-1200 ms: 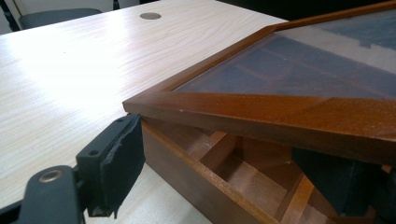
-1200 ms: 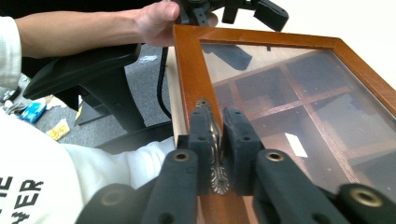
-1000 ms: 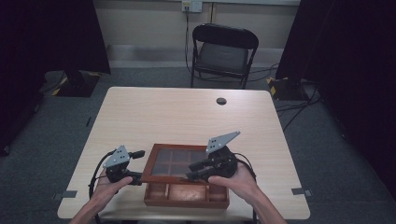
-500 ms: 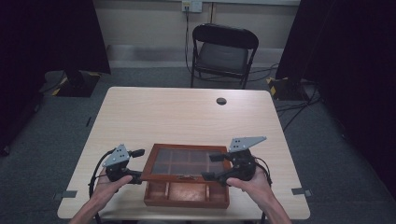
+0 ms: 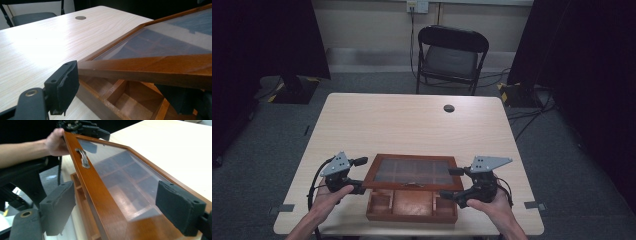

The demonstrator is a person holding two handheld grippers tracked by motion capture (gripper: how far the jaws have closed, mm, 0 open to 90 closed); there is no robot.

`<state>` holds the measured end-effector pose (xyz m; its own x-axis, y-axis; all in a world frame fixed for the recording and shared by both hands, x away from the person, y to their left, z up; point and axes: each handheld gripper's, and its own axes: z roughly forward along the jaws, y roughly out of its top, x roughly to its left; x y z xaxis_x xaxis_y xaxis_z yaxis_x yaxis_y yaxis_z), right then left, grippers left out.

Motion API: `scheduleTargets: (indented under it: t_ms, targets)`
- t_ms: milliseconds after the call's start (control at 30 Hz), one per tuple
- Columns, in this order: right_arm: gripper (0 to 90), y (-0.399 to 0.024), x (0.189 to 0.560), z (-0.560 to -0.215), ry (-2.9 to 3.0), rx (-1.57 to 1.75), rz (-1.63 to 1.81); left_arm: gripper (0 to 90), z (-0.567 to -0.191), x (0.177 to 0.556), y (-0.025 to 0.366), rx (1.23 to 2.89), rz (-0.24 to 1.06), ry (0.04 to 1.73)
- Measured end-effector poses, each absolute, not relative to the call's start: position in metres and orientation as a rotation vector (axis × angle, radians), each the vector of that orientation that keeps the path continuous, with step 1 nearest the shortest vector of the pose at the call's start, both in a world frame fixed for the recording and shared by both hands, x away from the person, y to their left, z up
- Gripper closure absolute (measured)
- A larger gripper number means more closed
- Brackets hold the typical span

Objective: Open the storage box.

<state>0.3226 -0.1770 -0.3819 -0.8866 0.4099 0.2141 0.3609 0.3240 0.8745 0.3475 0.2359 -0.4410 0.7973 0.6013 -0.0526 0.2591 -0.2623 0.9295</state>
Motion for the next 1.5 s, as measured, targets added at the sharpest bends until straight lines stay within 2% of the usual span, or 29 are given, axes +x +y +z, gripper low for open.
scheduleTargets:
  t_ms: [567, 700, 1067, 1333, 1467, 1500]
  targets:
    - [15.1, -0.185, 0.323, -0.394, 2.467, 0.711, 1.608, 20.7, -0.437, 0.350, 0.234, 1.848, 0.346, 0.644]
    - [14.9, -0.185, 0.324, -0.395, 2.457, 0.719, 1.594, 25.0, -0.437, 0.351, 0.235, 1.850, 0.322, 0.633]
    - [15.4, -0.187, 0.330, -0.396, 2.438, 0.745, 1.593, 28.4, -0.434, 0.355, 0.232, 1.837, 0.296, 0.637]
    - [19.9, -0.190, 0.339, -0.394, 2.418, 0.772, 1.631, 28.6, -0.429, 0.362, 0.230, 1.828, 0.295, 0.640]
    - [28.1, -0.190, 0.344, -0.389, 2.408, 0.762, 1.659, 29.1, -0.428, 0.366, 0.229, 1.812, 0.293, 0.641]
    - [27.8, -0.191, 0.345, -0.388, 2.400, 0.765, 1.659, 29.6, -0.428, 0.367, 0.229, 1.812, 0.290, 0.646]
